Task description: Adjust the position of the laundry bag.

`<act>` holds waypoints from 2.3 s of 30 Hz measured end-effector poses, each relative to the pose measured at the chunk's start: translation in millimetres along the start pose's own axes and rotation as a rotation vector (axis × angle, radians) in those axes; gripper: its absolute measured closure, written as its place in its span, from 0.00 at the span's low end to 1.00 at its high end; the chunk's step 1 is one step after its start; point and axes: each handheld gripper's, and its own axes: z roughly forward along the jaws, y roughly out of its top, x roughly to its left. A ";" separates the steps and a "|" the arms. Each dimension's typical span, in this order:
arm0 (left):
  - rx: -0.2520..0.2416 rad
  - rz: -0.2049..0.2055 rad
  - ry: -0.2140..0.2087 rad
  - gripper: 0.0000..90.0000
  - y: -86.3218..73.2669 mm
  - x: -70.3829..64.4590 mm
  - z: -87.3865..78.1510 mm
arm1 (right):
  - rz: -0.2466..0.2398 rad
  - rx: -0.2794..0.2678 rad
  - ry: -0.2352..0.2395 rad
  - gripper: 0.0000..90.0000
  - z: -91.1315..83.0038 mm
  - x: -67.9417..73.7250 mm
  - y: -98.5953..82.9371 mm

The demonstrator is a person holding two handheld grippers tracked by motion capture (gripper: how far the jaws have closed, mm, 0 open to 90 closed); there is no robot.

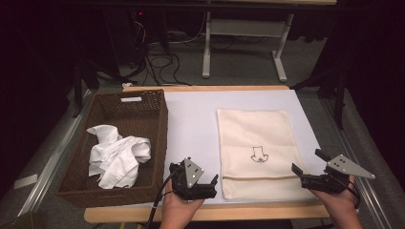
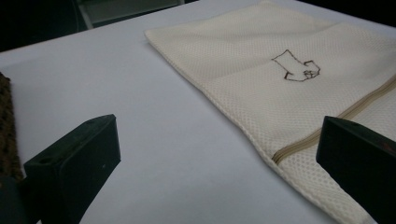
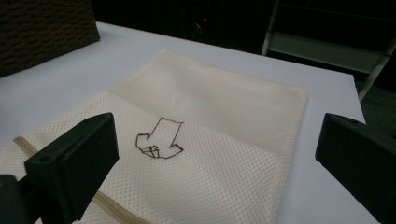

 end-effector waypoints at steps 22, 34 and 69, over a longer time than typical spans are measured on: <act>0.016 -0.027 -0.033 0.01 -1.3 -2.7 7.0 | 0.014 -0.009 0.005 0.00 -1.7 -4.9 -2.3; 0.077 -0.036 -0.084 0.04 -7.9 -8.3 22.9 | 0.020 -0.001 0.002 0.00 -0.8 -6.1 -4.2; 0.203 -0.013 -0.178 0.92 -21.3 -28.6 64.2 | 0.029 0.041 0.021 0.00 5.4 -5.0 -9.6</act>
